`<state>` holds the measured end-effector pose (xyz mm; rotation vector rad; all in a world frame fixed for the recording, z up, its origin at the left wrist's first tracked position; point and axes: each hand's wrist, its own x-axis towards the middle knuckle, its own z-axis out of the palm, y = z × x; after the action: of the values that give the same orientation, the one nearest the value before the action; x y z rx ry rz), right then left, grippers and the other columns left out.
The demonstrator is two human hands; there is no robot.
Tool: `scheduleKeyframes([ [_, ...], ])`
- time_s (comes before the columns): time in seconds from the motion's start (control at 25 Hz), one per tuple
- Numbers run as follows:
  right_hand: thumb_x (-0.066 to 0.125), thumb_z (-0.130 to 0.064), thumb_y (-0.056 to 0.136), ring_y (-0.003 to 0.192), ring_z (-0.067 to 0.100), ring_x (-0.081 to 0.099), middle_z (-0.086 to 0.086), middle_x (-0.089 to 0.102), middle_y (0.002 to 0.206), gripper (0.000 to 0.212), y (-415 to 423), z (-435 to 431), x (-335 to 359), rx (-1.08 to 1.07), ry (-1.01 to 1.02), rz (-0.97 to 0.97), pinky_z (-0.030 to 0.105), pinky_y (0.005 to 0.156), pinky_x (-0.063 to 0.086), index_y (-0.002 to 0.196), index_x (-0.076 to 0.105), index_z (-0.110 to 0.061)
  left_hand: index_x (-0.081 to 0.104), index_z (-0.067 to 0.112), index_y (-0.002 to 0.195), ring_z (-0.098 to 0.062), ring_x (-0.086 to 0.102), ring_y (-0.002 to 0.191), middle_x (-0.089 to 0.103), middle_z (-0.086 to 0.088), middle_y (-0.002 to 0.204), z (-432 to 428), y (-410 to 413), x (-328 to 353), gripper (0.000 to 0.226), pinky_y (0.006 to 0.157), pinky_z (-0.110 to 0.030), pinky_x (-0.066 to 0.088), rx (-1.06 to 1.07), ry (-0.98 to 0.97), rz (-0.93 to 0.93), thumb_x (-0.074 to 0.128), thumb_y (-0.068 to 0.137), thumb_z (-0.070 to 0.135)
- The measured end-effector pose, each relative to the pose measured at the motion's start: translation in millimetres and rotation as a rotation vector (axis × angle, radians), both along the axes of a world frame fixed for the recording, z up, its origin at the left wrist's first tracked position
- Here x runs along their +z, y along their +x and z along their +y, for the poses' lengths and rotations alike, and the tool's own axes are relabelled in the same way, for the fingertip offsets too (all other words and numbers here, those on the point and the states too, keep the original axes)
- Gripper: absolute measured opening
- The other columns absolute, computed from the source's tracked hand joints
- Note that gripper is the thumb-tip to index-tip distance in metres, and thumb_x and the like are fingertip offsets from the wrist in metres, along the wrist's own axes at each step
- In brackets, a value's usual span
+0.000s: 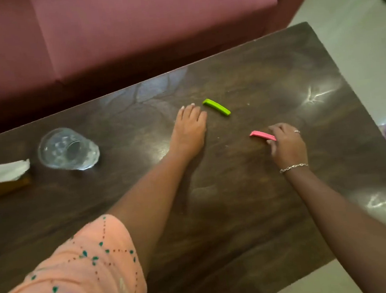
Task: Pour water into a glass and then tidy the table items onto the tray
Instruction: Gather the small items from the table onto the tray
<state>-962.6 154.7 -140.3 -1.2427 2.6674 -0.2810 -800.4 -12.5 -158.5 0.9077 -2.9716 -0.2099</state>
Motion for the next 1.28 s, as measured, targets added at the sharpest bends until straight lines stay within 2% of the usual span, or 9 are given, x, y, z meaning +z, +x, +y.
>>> scheduleKeyframes([
  [0.12, 0.062, 0.001, 0.077, 0.101, 0.041, 0.052, 0.022, 0.061, 0.108, 0.026, -19, 5, -15, -0.017, 0.069, -0.013, 0.041, 0.083, 0.045, 0.103, 0.063, 0.004, 0.062, 0.005, 0.100, -0.033, 0.060, 0.109, 0.066, -0.015, 0.109, -13, -35, -8, 0.029, 0.097, -0.045, 0.044, -0.115, -0.044, -0.006, 0.061, 0.071, 0.006],
  [0.2, 0.060, -0.004, 0.081, 0.104, 0.038, 0.050, 0.019, 0.059, 0.111, 0.023, -24, 6, -24, -0.026, 0.119, -0.032, 0.040, 0.081, 0.044, 0.104, 0.062, 0.002, 0.053, 0.004, 0.121, -0.034, 0.044, 0.127, 0.051, -0.017, 0.133, -18, -53, -9, 0.035, 0.110, -0.047, 0.029, -0.172, -0.007, -0.080, 0.045, 0.087, 0.005],
  [0.28, 0.059, -0.007, 0.083, 0.105, 0.037, 0.050, 0.018, 0.057, 0.110, 0.022, -24, 4, -27, -0.026, 0.142, -0.032, 0.040, 0.078, 0.044, 0.104, 0.062, 0.000, 0.045, 0.005, 0.129, -0.034, 0.036, 0.130, 0.043, -0.016, 0.139, -26, -60, -6, 0.038, 0.113, -0.048, 0.018, -0.174, -0.004, -0.154, 0.037, 0.093, 0.006],
  [0.48, 0.056, -0.010, 0.085, 0.100, 0.037, 0.052, 0.018, 0.059, 0.105, 0.018, -22, 7, -29, -0.101, 0.070, -0.074, 0.038, 0.076, 0.043, 0.100, 0.064, -0.003, 0.057, 0.009, 0.111, -0.033, 0.045, 0.112, 0.055, -0.013, 0.116, -21, -57, -10, 0.025, 0.092, -0.041, 0.034, -0.030, 0.035, -0.183, 0.040, 0.092, 0.007],
  [0.72, 0.063, -0.008, 0.080, 0.086, 0.033, 0.060, 0.017, 0.065, 0.094, 0.019, 21, -2, -9, -0.127, -0.122, -0.271, 0.035, 0.074, 0.045, 0.098, 0.070, -0.008, 0.068, 0.008, 0.099, -0.031, 0.056, 0.095, 0.064, -0.014, 0.101, 8, 8, -2, 0.019, 0.075, -0.033, 0.040, 0.477, 0.464, 0.232, 0.056, 0.084, 0.007],
  [0.88, 0.064, -0.005, 0.080, 0.075, 0.018, 0.055, 0.015, 0.066, 0.093, 0.020, 72, -24, 0, -0.093, -0.172, -0.461, 0.024, 0.073, 0.042, 0.099, 0.071, -0.007, 0.072, 0.006, 0.098, -0.030, 0.065, 0.083, 0.071, -0.017, 0.090, 26, 69, -1, 0.022, 0.076, -0.034, 0.049, 0.748, 0.752, 0.429, 0.068, 0.076, 0.003],
  [1.0, 0.064, -0.003, 0.079, 0.077, 0.016, 0.055, 0.014, 0.068, 0.095, 0.019, 116, -44, 6, -0.061, -0.208, -0.531, 0.019, 0.069, 0.043, 0.097, 0.070, -0.005, 0.071, 0.002, 0.091, -0.019, 0.057, 0.065, 0.066, -0.013, 0.076, 28, 119, 1, 0.018, 0.074, -0.038, 0.052, 0.902, 0.819, 0.510, 0.071, 0.073, -0.001],
  [1.2, 0.064, 0.000, 0.077, 0.064, 0.012, 0.058, 0.002, 0.063, 0.076, 0.015, 196, -77, 19, -0.039, -0.227, -0.660, 0.032, 0.073, 0.053, 0.090, 0.069, -0.006, 0.069, -0.003, 0.091, -0.006, 0.051, 0.055, 0.061, -0.004, 0.067, 23, 211, 9, 0.019, 0.069, -0.035, 0.052, 1.045, 0.854, 0.613, 0.070, 0.073, -0.004],
  [1.28, 0.066, 0.000, 0.077, 0.053, -0.003, 0.057, 0.001, 0.061, 0.072, 0.014, 236, -91, 25, 0.007, -0.208, -0.703, 0.016, 0.065, 0.050, 0.088, 0.068, -0.008, 0.068, -0.005, 0.090, -0.002, 0.050, 0.053, 0.057, 0.004, 0.060, 22, 258, 16, 0.017, 0.068, -0.034, 0.051, 1.095, 0.868, 0.644, 0.069, 0.073, -0.005],
])
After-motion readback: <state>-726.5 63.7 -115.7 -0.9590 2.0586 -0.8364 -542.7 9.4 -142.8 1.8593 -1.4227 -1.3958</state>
